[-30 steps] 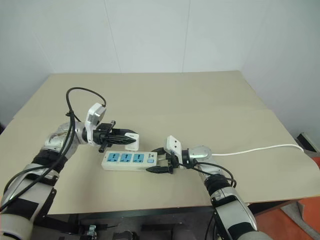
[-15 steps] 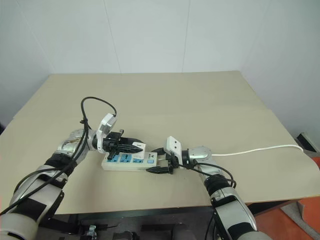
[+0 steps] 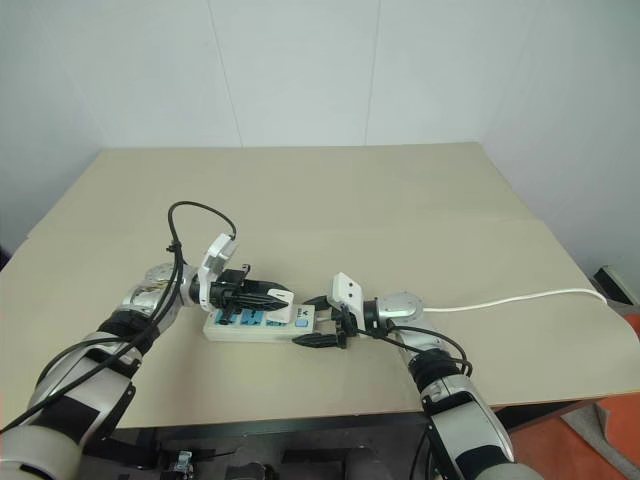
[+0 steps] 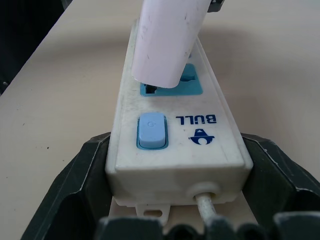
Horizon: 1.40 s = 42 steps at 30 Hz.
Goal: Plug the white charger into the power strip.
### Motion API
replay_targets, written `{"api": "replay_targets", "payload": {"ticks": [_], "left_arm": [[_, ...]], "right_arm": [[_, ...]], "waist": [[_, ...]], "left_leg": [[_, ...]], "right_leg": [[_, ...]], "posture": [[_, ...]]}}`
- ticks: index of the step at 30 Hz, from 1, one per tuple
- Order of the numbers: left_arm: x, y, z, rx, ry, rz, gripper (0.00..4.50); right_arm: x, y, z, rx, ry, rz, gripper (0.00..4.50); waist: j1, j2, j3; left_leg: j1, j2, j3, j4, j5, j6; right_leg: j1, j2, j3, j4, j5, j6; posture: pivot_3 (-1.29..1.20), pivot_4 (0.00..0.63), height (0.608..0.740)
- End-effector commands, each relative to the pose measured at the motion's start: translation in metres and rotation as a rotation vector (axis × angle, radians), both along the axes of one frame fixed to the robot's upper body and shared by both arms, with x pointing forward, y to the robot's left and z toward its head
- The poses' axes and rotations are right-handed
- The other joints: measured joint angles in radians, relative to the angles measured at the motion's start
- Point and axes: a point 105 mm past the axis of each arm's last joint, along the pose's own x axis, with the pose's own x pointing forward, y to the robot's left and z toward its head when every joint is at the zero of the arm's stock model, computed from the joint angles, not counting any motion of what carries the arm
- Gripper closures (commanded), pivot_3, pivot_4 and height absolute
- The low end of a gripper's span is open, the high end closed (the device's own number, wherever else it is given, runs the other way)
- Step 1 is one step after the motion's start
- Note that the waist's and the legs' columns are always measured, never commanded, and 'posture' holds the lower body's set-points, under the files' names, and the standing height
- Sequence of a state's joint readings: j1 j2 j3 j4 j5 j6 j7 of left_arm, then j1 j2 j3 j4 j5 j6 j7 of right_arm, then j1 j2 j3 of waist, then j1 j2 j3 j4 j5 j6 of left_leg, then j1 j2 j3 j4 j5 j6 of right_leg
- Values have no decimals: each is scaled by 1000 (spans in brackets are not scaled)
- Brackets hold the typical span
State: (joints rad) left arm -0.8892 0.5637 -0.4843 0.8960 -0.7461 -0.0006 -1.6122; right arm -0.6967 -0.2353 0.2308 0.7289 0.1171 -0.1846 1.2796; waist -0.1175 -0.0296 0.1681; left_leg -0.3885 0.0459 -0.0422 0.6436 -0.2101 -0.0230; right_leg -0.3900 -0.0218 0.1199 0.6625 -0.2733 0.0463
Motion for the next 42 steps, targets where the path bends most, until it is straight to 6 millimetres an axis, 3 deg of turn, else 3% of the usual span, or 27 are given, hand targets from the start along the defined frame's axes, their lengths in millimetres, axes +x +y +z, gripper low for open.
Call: {"api": "replay_targets", "payload": {"ticks": [1,42], "left_arm": [[1,2,-2,42,-3,-1,3495],[1,15,-6,138,-5,1,3495]], "right_arm": [[-6,-3,-19,-77,56,7,1107],[-10,6,-33,-97,68,-8,1107]], "waist": [[0,0,0],[-9,0,-1]], "left_leg": [[0,0,0,0,0,0],[5,1,0,-1,0,0]], "right_leg": [[0,0,0,0,0,0],[2,2,2,1,-1,1]], "posture": [[0,150,740],[0,150,740]]}}
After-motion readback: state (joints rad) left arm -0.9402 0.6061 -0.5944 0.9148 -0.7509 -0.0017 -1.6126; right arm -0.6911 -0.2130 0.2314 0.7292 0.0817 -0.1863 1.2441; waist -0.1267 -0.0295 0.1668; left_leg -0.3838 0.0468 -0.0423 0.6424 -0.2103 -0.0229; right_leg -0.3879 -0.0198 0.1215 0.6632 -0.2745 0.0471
